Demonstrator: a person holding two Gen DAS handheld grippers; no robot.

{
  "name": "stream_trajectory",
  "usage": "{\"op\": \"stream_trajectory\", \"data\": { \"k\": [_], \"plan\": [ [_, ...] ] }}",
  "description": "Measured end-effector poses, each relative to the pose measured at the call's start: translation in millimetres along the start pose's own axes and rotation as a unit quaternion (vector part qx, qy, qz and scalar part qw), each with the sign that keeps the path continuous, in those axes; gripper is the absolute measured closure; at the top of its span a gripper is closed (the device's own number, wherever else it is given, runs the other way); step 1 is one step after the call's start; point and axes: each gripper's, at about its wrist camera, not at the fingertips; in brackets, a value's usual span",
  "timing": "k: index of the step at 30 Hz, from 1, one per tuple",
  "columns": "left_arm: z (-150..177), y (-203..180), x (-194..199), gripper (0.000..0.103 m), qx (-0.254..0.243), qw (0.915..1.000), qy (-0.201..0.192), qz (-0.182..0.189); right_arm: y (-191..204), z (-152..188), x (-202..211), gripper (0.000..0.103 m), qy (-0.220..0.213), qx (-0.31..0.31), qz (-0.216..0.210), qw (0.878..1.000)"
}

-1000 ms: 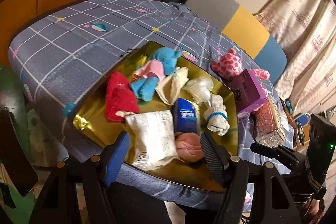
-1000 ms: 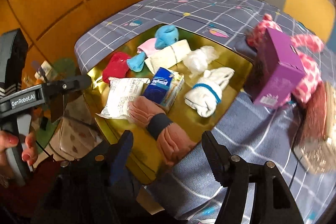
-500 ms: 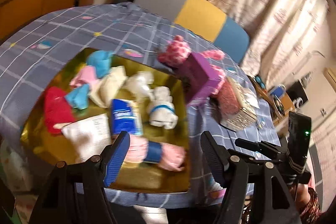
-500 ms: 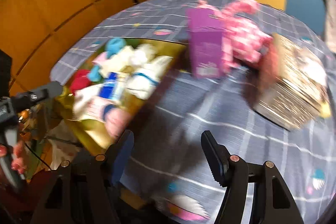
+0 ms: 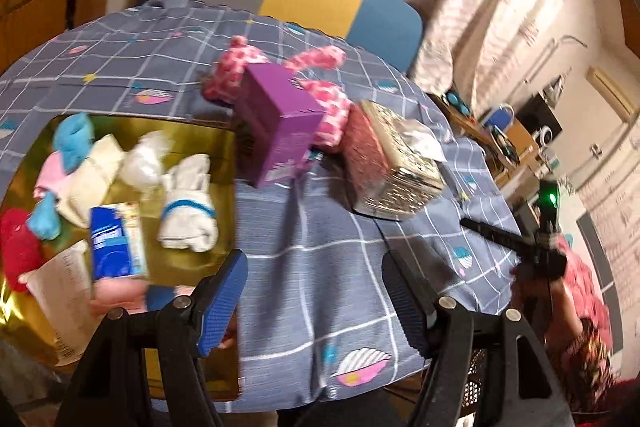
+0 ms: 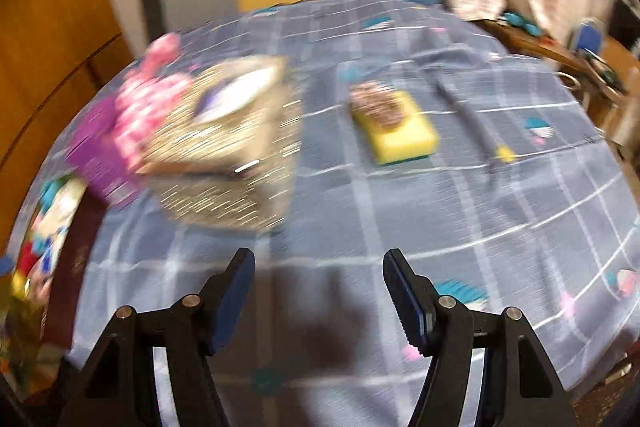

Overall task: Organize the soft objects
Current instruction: 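Move both grippers away from the tray toward the yellow sponge and scrunchie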

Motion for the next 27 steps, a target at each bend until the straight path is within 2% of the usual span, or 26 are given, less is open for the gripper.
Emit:
{"op": "stream_trajectory", "data": {
  "k": [4, 7, 9, 14, 18, 23, 25, 26, 27],
  "plan": [
    [-5.8, -21.0, -11.3, 0.033, -0.02, 0.9997, 0.012, 0.007, -35.3, -29.4, -15.7, 0.035, -0.026, -0.021, 0.017, 0.999],
    [-14.5, -39.5, -22.4, 0.033, -0.029, 0.9991, 0.023, 0.02, -45.4, -45.4, -31.0, 0.035, -0.034, -0.016, 0.02, 0.999],
    [-25.9, -57.7, -32.7, 0.033, -0.041, 0.9982, 0.028, 0.034, -49.7, -55.4, -43.4, 0.027, -0.039, 0.003, 0.022, 0.999],
    [-56.3, -103.9, -56.0, 0.033, -0.063, 0.9942, 0.032, 0.081, -47.1, -77.2, -81.2, 0.022, -0.034, 0.056, 0.027, 0.997],
    [-75.5, -131.8, -68.9, 0.033, -0.077, 0.9929, 0.033, 0.084, -38.3, -95.9, -93.4, 0.022, -0.04, 0.059, 0.002, 0.997],
    [-77.3, -151.5, -82.1, 0.033, -0.093, 0.9913, 0.04, 0.084, -21.0, -123.0, -126.6, 0.022, -0.029, 0.096, 0.026, 0.995],
    [-76.2, -156.2, -87.7, 0.033, -0.094, 0.9905, 0.049, 0.088, -19.1, -129.8, -140.3, 0.024, -0.02, 0.102, 0.033, 0.994],
    [-75.6, -158.6, -89.2, 0.033, -0.095, 0.9904, 0.052, 0.086, -19.4, -131.7, -144.5, 0.028, -0.014, 0.101, 0.032, 0.994],
    [-74.7, -160.7, -90.0, 0.033, -0.097, 0.9903, 0.053, 0.085, -21.1, -133.7, -148.7, 0.037, -0.008, 0.096, 0.029, 0.995]
  ]
}}
Point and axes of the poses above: each gripper's, at about its wrist camera, not at the fingertips, and x roughly against the way its jaws point, y to its left, z to its underside, and after that the axes turned 9 degrees about -x, right-handed
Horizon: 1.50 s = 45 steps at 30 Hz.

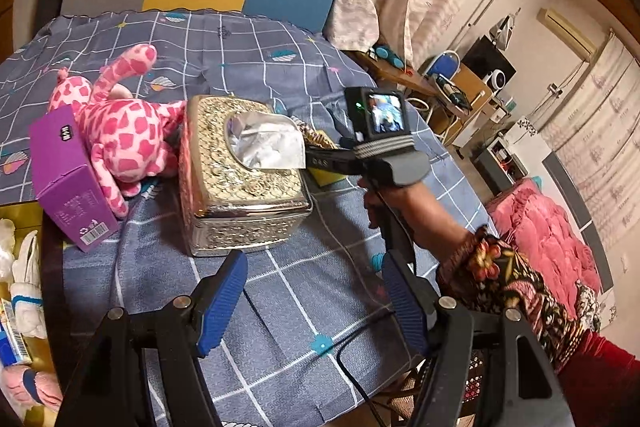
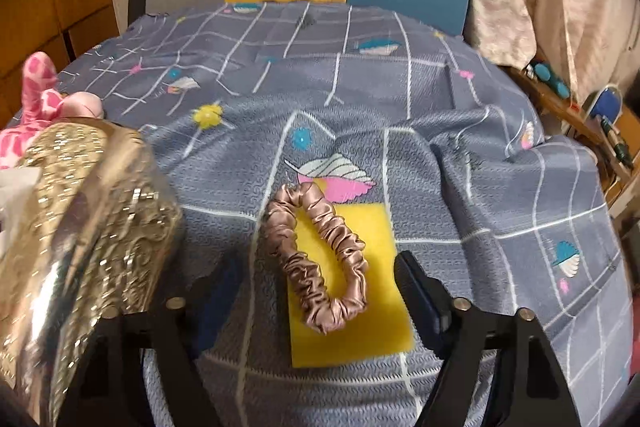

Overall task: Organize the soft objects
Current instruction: 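Move both grippers away from the tray toward the yellow sponge and scrunchie, then grasp the pink satin scrunchie with the right gripper while the left grasps the yellow sponge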

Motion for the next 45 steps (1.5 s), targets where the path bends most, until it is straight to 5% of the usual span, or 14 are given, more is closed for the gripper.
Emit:
{"op": "stream_trajectory", "data": {
  "k": [8, 15, 24, 31, 34, 39, 45],
  "plan": [
    [-7.4, -11.0, -15.8, 0.033, -0.01, 0.9999, 0.006, 0.002, -25.6, 5.9, -1.6, 0.079, 0.016, -0.055, -0.04, 0.998],
    [-23.2, -35.0, -40.4, 0.033, -0.029, 0.9993, 0.015, 0.017, -64.1, 24.2, 30.9, 0.079, 0.002, -0.109, -0.078, 0.991],
    [-70.9, -77.5, -123.9, 0.032, -0.01, 0.9974, 0.069, 0.019, -139.1, 33.9, 62.6, 0.079, -0.047, -0.199, -0.045, 0.978],
    [-98.4, -77.2, -216.8, 0.028, 0.055, 0.986, 0.154, -0.033, -187.5, 34.0, 78.1, 0.079, -0.075, -0.268, -0.014, 0.96],
    [-108.0, -74.4, -243.7, 0.024, 0.053, 0.9841, 0.152, -0.074, -196.2, 30.9, 76.9, 0.079, -0.073, -0.293, -0.022, 0.953],
    [-120.1, -66.8, -285.3, 0.021, 0.032, 0.9745, 0.173, -0.14, -193.9, 31.7, 79.2, 0.079, -0.078, -0.295, -0.031, 0.952],
    [-119.1, -47.2, -317.7, 0.021, 0.061, 0.9652, 0.207, -0.148, -185.9, 31.5, 76.8, 0.079, -0.073, -0.29, -0.043, 0.953]
  ]
}}
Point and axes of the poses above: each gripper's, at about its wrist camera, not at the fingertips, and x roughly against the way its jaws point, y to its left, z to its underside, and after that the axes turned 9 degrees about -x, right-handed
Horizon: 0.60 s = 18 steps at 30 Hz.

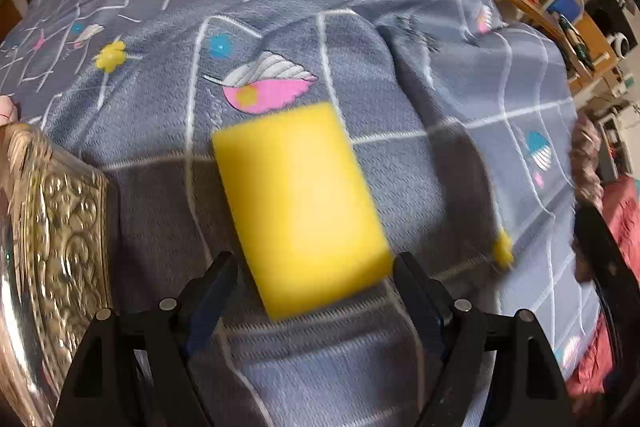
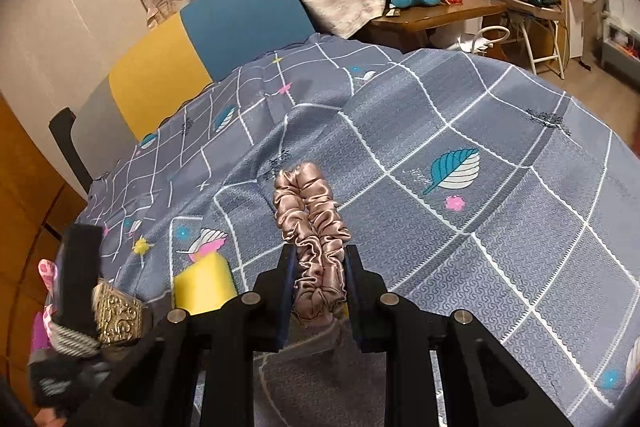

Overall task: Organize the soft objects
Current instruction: 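Grasp the pink satin scrunchie with the right gripper while the left grasps the yellow sponge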

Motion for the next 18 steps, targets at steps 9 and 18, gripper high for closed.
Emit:
{"op": "stream_trajectory", "data": {
  "k": [9, 18],
  "plan": [
    [-8.4, 13.2, -16.7, 0.029, -0.014, 0.9998, -0.006, 0.012, 6.0, 3.4, -1.4, 0.079, 0.0, 0.01, -0.003, 1.0],
    [-0.5, 20.7, 47.2, 0.029, -0.039, 0.9927, -0.103, 0.049, 7.6, 5.9, -4.1, 0.079, 0.003, 0.017, 0.001, 1.0]
  ]
}}
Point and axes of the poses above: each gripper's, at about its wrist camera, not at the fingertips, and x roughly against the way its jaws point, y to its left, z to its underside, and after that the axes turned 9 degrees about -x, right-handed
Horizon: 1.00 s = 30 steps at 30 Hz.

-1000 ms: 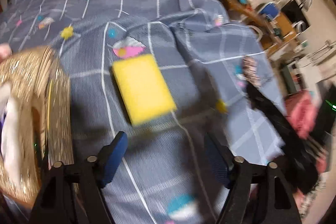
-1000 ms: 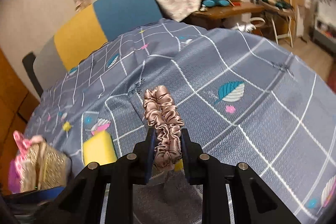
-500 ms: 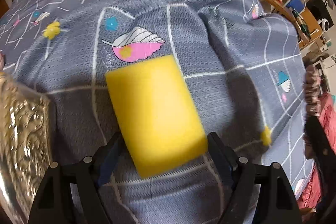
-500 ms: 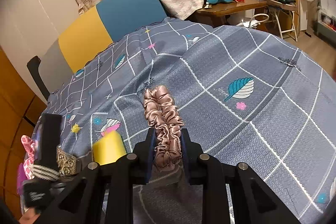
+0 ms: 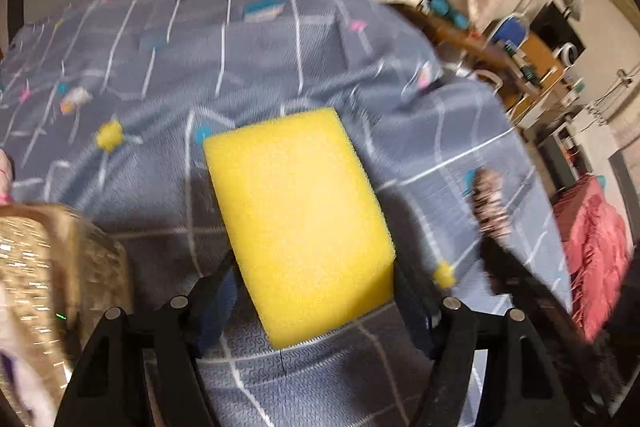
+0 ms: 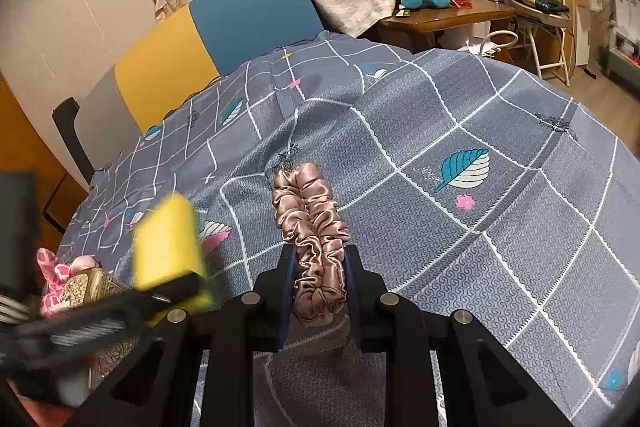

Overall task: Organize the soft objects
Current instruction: 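Grasp the pink satin scrunchie with the right gripper while the left grasps the yellow sponge, then carry the yellow sponge over the gold tray with the left gripper while the right holds the scrunchie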

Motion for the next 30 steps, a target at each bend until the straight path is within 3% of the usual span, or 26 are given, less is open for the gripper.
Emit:
{"op": "stream_trajectory", "data": {
  "k": [7, 15, 23, 30],
  "plan": [
    [-4.9, 5.6, 69.2, 0.029, -0.006, 0.998, -0.059, 0.019, 6.9, 7.2, -2.1, 0.079, 0.001, 0.019, -0.004, 1.0],
    [0.4, 44.1, 148.9, 0.029, -0.006, 0.9921, -0.124, 0.015, 34.0, 23.7, 1.6, 0.079, -0.018, 0.083, 0.002, 0.996],
    [41.1, 104.6, 210.9, 0.029, 0.01, 0.9868, -0.161, -0.011, 49.4, 41.1, -0.6, 0.079, -0.024, 0.119, 0.011, 0.992],
    [75.9, 154.9, 237.4, 0.029, 0.036, 0.9821, -0.181, -0.038, 66.4, 54.8, 4.1, 0.079, -0.032, 0.154, 0.016, 0.987]
  ]
}}
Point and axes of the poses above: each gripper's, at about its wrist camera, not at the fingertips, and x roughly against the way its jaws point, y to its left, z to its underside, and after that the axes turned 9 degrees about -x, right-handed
